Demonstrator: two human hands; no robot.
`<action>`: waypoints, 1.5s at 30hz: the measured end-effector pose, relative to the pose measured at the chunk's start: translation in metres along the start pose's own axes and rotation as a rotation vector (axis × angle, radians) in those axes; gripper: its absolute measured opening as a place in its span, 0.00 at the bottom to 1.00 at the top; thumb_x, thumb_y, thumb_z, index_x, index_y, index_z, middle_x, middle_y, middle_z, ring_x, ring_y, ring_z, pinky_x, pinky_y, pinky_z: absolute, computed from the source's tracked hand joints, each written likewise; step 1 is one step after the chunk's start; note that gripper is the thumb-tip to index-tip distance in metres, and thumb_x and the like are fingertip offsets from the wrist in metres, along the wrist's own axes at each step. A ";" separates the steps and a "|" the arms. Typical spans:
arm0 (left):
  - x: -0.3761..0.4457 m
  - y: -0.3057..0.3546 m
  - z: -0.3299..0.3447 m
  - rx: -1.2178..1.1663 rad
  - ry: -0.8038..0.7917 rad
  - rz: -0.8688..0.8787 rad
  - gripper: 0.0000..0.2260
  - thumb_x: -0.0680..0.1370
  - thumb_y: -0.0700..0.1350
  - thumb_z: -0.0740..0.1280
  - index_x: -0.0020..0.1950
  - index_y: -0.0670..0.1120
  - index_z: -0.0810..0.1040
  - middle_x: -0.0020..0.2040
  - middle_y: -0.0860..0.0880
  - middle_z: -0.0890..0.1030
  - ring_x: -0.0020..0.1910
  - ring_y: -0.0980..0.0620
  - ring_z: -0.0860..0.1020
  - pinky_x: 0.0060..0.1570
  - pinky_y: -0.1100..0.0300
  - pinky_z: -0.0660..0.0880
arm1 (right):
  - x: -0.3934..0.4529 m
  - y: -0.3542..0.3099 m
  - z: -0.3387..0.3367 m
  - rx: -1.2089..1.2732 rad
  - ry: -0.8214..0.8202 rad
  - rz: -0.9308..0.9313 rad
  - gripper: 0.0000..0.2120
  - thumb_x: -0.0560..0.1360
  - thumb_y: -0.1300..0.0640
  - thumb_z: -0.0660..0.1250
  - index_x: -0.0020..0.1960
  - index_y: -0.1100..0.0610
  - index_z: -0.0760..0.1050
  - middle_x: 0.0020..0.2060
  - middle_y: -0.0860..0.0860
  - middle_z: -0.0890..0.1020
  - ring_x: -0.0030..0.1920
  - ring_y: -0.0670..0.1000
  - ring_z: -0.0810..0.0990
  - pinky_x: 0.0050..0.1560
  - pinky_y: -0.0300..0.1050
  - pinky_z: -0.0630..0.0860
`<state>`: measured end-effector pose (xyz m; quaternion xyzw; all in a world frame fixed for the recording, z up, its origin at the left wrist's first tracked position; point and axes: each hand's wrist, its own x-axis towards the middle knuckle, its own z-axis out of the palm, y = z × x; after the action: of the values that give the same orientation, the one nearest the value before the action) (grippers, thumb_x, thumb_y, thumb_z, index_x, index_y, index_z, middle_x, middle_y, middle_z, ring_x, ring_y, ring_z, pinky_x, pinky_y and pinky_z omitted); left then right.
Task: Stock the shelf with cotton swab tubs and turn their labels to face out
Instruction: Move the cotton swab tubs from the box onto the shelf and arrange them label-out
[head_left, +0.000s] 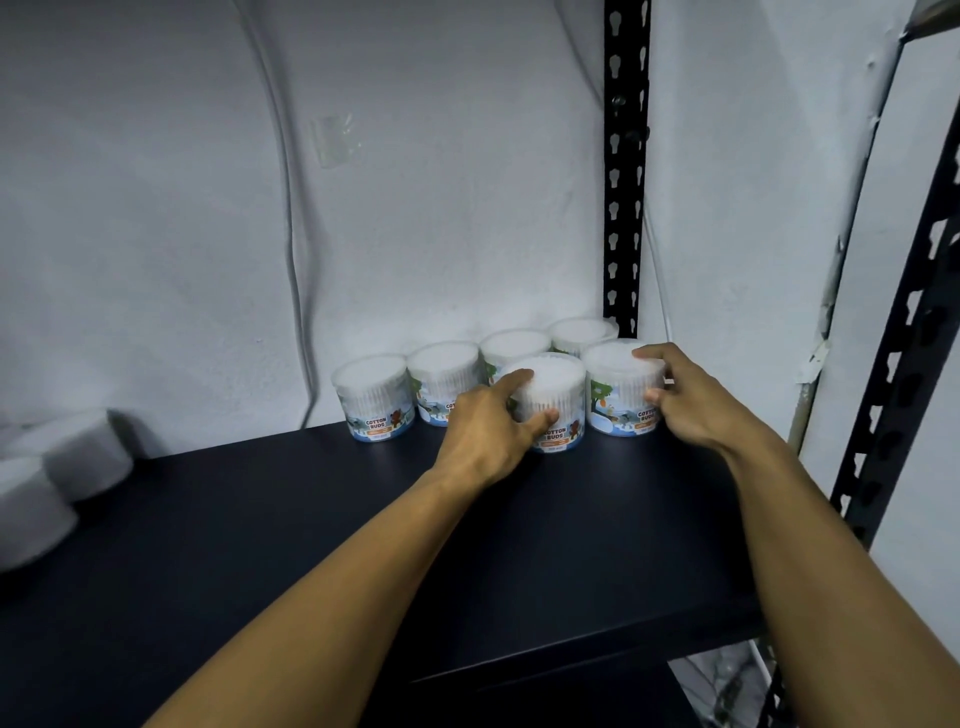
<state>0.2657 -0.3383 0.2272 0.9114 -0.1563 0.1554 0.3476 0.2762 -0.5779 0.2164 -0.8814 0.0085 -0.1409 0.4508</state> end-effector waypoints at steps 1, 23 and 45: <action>0.000 0.000 0.000 -0.001 0.001 0.000 0.29 0.74 0.57 0.72 0.73 0.52 0.70 0.57 0.45 0.80 0.56 0.50 0.78 0.60 0.58 0.74 | 0.000 0.000 0.001 0.002 -0.002 0.003 0.21 0.78 0.65 0.59 0.65 0.44 0.66 0.61 0.54 0.74 0.58 0.56 0.75 0.63 0.55 0.72; 0.002 -0.007 0.002 0.177 -0.036 0.044 0.32 0.76 0.63 0.66 0.77 0.55 0.61 0.60 0.44 0.78 0.58 0.47 0.77 0.60 0.48 0.75 | -0.005 -0.004 0.003 -0.041 -0.023 -0.039 0.25 0.80 0.66 0.56 0.74 0.50 0.59 0.74 0.55 0.57 0.73 0.54 0.59 0.72 0.44 0.56; -0.103 -0.099 -0.169 0.382 0.244 -0.097 0.26 0.79 0.57 0.63 0.75 0.55 0.61 0.64 0.50 0.77 0.61 0.48 0.77 0.57 0.47 0.76 | -0.093 -0.151 0.110 -0.355 0.227 -0.527 0.30 0.72 0.67 0.63 0.73 0.61 0.60 0.69 0.60 0.67 0.70 0.58 0.63 0.67 0.53 0.65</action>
<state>0.1822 -0.1347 0.2496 0.9415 -0.0369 0.2744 0.1920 0.1982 -0.3884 0.2536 -0.8968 -0.1450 -0.3463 0.2343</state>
